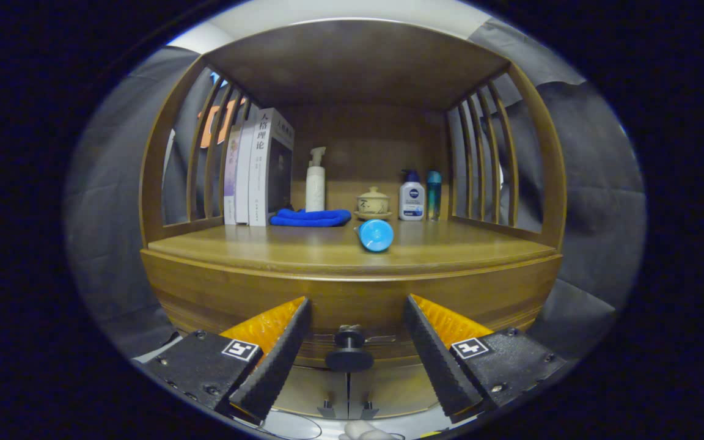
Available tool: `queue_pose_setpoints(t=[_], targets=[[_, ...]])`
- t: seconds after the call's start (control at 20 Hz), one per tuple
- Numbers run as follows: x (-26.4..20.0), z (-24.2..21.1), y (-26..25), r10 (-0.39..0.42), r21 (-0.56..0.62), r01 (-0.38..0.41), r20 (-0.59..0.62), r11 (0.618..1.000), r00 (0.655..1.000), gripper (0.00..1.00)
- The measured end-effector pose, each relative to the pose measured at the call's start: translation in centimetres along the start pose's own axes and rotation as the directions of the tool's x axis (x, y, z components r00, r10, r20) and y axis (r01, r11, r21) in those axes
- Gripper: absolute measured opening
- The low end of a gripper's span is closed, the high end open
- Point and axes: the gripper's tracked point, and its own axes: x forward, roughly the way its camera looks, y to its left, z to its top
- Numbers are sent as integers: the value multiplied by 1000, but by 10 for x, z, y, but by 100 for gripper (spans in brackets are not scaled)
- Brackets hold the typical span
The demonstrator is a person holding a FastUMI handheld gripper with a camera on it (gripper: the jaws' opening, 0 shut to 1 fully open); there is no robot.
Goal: Pull open the drawer, take out the items inside it, and place them on the countertop above the cabinet.
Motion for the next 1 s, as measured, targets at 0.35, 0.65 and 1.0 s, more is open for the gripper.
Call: queue_pose_setpoints(t=[0.35,0.65,1.0], targets=[[-83,29,-17,15,-27,-13,54,1000,998,99],[-143,39,-28,7,-13,-6,101,1000,995,99],[-161,41,-40,-16,-1,16,92,1000,996,99]])
